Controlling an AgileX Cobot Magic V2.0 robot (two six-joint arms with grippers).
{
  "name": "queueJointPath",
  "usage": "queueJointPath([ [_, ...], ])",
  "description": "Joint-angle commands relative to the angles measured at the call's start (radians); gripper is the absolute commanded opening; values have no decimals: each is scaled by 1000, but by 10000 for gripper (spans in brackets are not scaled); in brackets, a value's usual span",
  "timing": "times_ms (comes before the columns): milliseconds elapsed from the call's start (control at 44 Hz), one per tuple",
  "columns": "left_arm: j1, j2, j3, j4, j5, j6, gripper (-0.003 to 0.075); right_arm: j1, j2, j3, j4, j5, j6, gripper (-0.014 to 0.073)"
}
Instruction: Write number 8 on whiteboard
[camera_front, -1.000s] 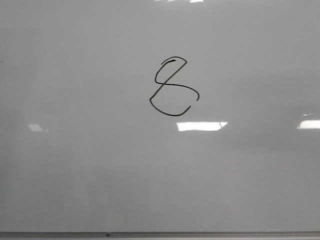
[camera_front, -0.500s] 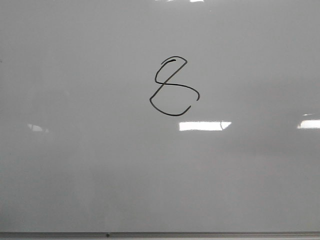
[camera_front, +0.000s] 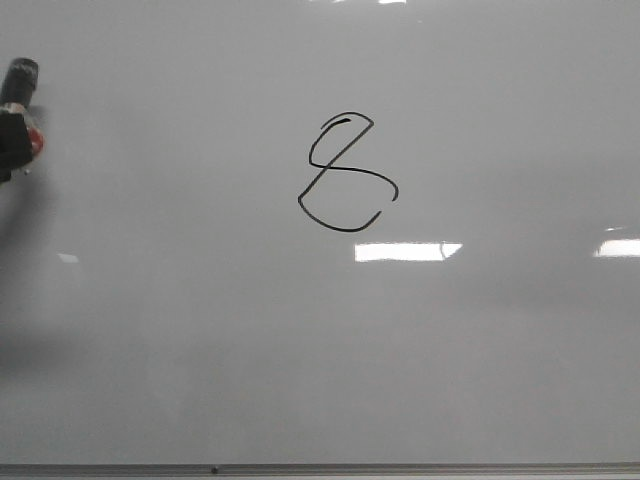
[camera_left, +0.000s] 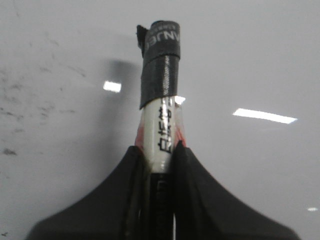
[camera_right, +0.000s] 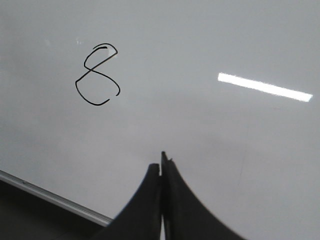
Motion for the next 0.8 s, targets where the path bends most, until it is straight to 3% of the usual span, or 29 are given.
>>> queueJointPath([
  [0,48,39,-24,83,-150,-71,-19,-8,9,-27,18,-79,2,-67],
  [91,67,61,-15,57,-148,-40,-19,-8,9,-27,19,-76,2,-67],
  [250,65,61,24,-89,-129,119,-19,-8,9,-27,23,-71,2,-67],
  [364,65,66,34,-105,-129,228,-18,-8,9,-27,26,-71,2,-67],
  [568,65,152,16,-108,-202,240,-11,-8,9,-27,29,-69,2,-67],
  [773,65,187,25,-99,-289,208,134,-8,9,-27,34,-56,2,-67],
])
